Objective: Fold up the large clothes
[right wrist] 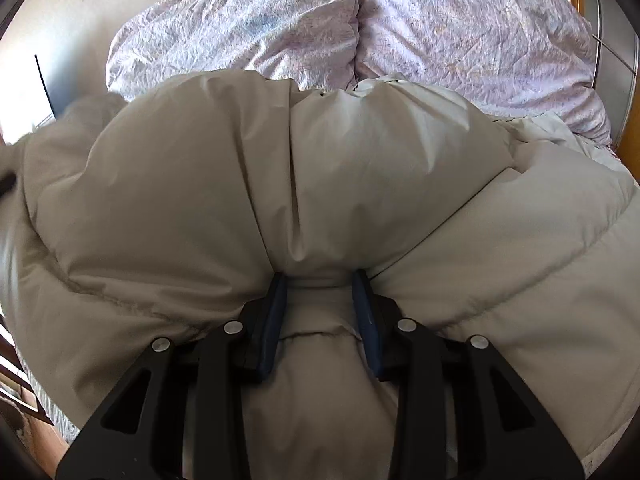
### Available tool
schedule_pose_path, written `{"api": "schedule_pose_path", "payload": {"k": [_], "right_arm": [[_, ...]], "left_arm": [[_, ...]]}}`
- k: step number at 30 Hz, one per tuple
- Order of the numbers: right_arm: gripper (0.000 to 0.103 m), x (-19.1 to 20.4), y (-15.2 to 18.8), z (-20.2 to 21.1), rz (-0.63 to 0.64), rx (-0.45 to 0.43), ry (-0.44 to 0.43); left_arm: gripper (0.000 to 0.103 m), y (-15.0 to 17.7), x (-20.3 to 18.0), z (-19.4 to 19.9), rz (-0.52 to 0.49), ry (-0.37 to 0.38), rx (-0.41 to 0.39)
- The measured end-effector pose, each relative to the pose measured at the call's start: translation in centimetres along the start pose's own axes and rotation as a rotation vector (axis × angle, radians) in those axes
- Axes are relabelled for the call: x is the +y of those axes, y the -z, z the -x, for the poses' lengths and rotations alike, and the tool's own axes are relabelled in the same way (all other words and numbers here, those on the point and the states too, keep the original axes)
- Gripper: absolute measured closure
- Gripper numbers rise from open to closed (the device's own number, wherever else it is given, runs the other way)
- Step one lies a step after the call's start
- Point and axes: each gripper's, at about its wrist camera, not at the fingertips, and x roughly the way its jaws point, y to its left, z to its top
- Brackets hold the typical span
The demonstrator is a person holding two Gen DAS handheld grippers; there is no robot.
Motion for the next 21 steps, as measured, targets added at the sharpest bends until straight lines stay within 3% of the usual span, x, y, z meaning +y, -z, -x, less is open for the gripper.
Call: {"api": "schedule_pose_path", "payload": {"k": [11, 21], "right_arm": [[0.066, -0.1, 0.1, -0.2, -0.013, -0.001, -0.007], [0.066, -0.6, 0.2, -0.1, -0.036, -0.007, -0.035]], "left_arm": [[0.075, -0.4, -8.3, 1.1, -0.121, 0.178, -0.023], [0.075, 1.2, -15.3, 0.0, -0.173, 0.366, 0.034]]}}
